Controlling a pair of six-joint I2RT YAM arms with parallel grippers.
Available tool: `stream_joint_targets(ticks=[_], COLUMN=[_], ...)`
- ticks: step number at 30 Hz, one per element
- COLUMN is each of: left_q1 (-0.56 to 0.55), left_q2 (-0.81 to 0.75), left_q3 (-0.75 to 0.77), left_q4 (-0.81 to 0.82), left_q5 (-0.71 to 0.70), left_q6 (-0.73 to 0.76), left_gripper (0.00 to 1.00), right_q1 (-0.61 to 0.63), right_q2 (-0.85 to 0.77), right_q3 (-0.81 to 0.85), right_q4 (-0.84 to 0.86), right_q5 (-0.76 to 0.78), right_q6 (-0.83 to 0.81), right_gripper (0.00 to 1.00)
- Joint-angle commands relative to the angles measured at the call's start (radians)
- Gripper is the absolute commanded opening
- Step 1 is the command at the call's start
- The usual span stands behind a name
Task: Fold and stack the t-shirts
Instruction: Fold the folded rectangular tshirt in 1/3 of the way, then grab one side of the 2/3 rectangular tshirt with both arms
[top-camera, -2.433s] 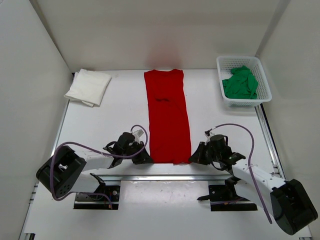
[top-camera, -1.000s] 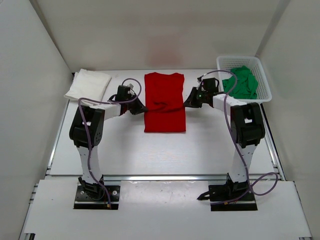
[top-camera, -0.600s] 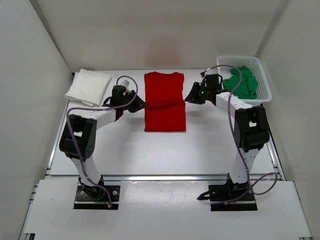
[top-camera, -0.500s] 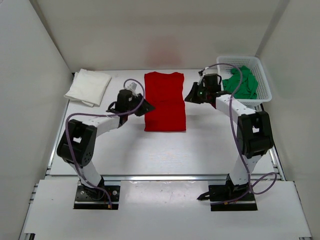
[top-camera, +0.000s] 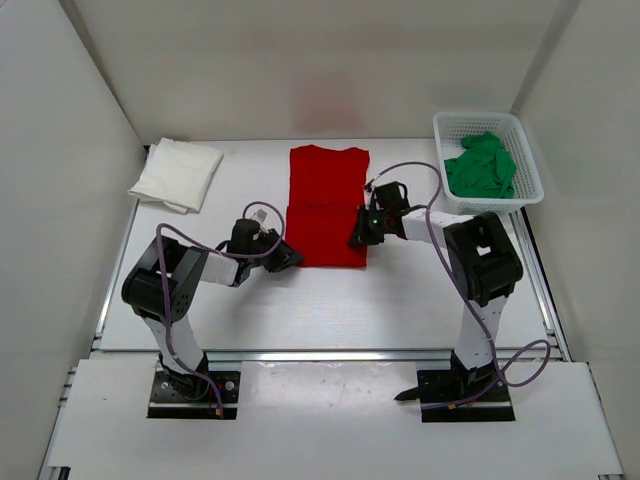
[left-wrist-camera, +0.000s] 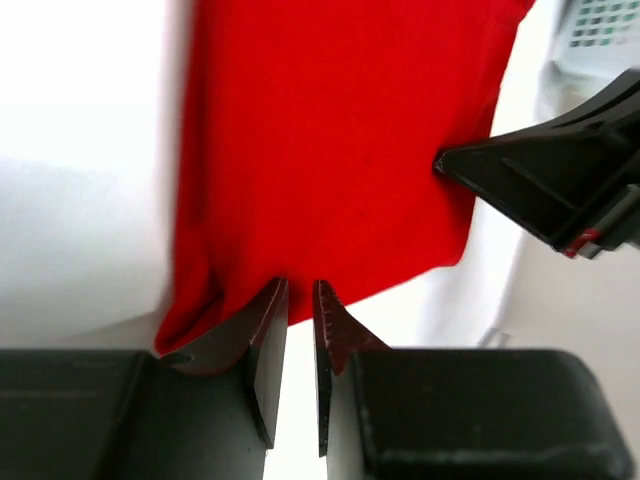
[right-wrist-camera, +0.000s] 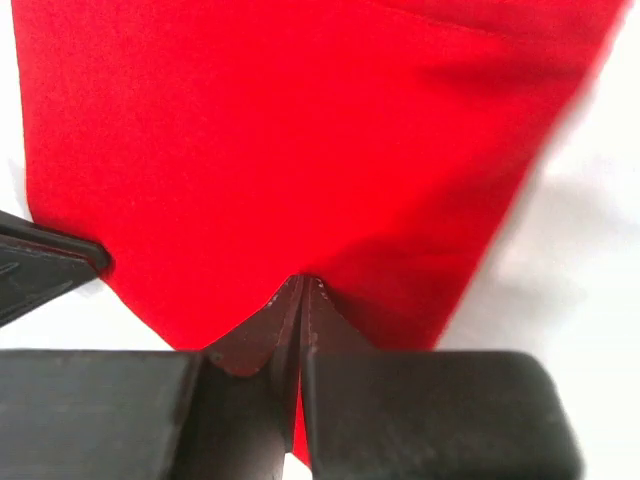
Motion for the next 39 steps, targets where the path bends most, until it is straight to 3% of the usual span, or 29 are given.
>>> stream_joint_targets(ticks=[1, 3, 6, 10, 14, 20, 24, 29, 31, 32, 34, 36, 38, 39], left_q1=[0.040, 0.034, -0.001, 0.005, 0.044, 0.069, 0.060, 0.035, 0.031, 0.029, 0.028, 0.022, 0.019, 0.028], left_q2=[-0.028, -0.047, -0.134, -0.287, -0.356, -0.297, -0.237, -0.173, -0.156, -0.145, -0.133, -0.127, -0.128, -0.134], left_q3=[-0.094, -0.136, -0.101, -0.088, -0.105, -0.115, -0.105, -0.085, -0.081, -0.081, -0.078, -0.084, -0.084, -0.094], left_q4=[0.136, 0.236, 0.114, -0.074, -0.179, -0.213, -0.212, -0.193, -0.187, -0.176, -0.164, -0.138, -0.126, -0.126], left_q5=[0.079, 0.103, 0.048, -0.069, -0.150, -0.141, -0.152, -0.166, -0.173, -0.160, -0.144, -0.138, -0.134, -0.129], left_q6=[-0.116, -0.161, -0.066, 0.034, 0.120, 0.164, 0.183, 0.168, 0.161, 0.152, 0.146, 0.132, 0.120, 0.114], left_gripper=[0.28, 0.31, 0.35, 0.40, 0.42, 0.49, 0.50, 0.50, 0.49, 0.47, 0.38, 0.28, 0.10, 0.06], right_q1=[-0.011, -0.024, -0.038, -0.052, -0.066, -0.090, -0.098, -0.087, -0.087, -0.089, -0.084, -0.084, -0.083, -0.084], right_q2=[-0.084, -0.098, -0.166, -0.327, -0.420, -0.440, -0.366, -0.285, -0.273, -0.256, -0.253, -0.253, -0.263, -0.266], right_q3=[-0.089, -0.120, -0.169, -0.251, -0.398, -0.545, -0.555, -0.541, -0.535, -0.522, -0.509, -0.509, -0.516, -0.512], right_q4=[0.051, 0.074, 0.111, 0.128, 0.205, 0.272, 0.335, 0.408, 0.438, 0.438, 0.436, 0.441, 0.445, 0.445], right_q5=[0.047, 0.018, -0.008, -0.007, -0.048, -0.063, -0.128, -0.174, -0.183, -0.173, -0.168, -0.166, -0.160, -0.159], right_q6=[0.050, 0.050, 0.048, 0.062, 0.097, 0.125, 0.148, 0.206, 0.217, 0.219, 0.219, 0.231, 0.231, 0.231], right_gripper=[0.00, 0.00, 0.00, 0.17, 0.25, 0.43, 0.47, 0.45, 0.42, 0.36, 0.29, 0.15, 0.07, 0.02])
